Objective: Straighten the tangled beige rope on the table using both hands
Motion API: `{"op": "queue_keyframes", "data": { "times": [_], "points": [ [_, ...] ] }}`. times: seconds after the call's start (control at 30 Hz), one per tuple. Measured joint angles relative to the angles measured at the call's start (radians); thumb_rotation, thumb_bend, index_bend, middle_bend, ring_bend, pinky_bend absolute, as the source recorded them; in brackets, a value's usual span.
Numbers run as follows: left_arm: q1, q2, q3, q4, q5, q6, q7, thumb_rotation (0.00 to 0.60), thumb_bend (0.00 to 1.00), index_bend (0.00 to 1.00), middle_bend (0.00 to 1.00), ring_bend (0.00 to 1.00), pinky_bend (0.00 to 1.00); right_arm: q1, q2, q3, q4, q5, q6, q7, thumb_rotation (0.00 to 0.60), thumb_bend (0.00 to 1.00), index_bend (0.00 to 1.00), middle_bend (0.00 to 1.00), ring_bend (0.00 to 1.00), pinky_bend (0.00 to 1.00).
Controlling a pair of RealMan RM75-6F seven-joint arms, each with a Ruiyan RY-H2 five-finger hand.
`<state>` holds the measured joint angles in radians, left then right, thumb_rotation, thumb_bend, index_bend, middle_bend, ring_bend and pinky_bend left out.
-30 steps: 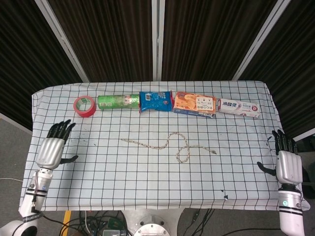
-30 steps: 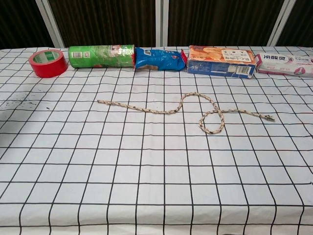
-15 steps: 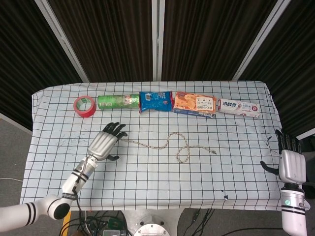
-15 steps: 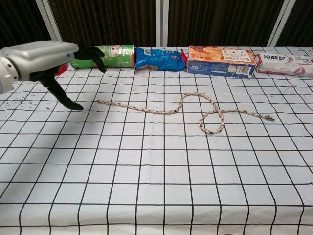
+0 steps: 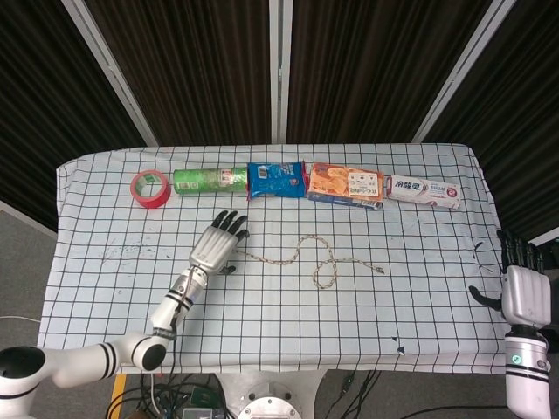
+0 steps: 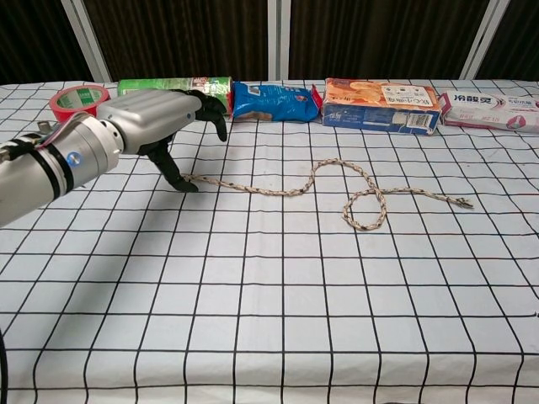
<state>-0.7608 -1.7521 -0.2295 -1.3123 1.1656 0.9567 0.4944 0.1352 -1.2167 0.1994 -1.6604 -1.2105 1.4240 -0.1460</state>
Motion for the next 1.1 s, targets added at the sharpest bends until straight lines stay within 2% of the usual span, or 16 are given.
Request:
{"op": "queue_keyframes", "data": {
  "times": [0.33, 0.67, 1.1],
  "points": [
    [-0.027, -0.042, 0.003, 0.098, -0.055, -0.033, -0.007, 0.6, 0.18, 0.35, 0.15, 0.0, 0.06, -0.008, -0.005, -0.003, 0.012, 0.006, -0.002, 0.023, 0.6, 0.1, 0.0, 0.0, 0.0, 0.0],
    [-0.031, -0.085, 0.013, 0.185, -0.052, -0.026, -0.058, 0.6, 0.22, 0.44, 0.19, 0.0, 0.04, -0.001, -0.018, 0.0, 0.019, 0.016, -0.013, 0.026, 0.6, 0.1, 0.0, 0.0, 0.0, 0.0],
    [-0.054, -0.109, 0.015, 0.241, -0.047, -0.057, -0.084, 0.6, 0.27, 0.47, 0.21, 0.0, 0.04, 0.008, -0.035, 0.002, 0.047, 0.032, -0.033, 0.026, 0.6, 0.1, 0.0, 0.0, 0.0, 0.0]
  ]
}}
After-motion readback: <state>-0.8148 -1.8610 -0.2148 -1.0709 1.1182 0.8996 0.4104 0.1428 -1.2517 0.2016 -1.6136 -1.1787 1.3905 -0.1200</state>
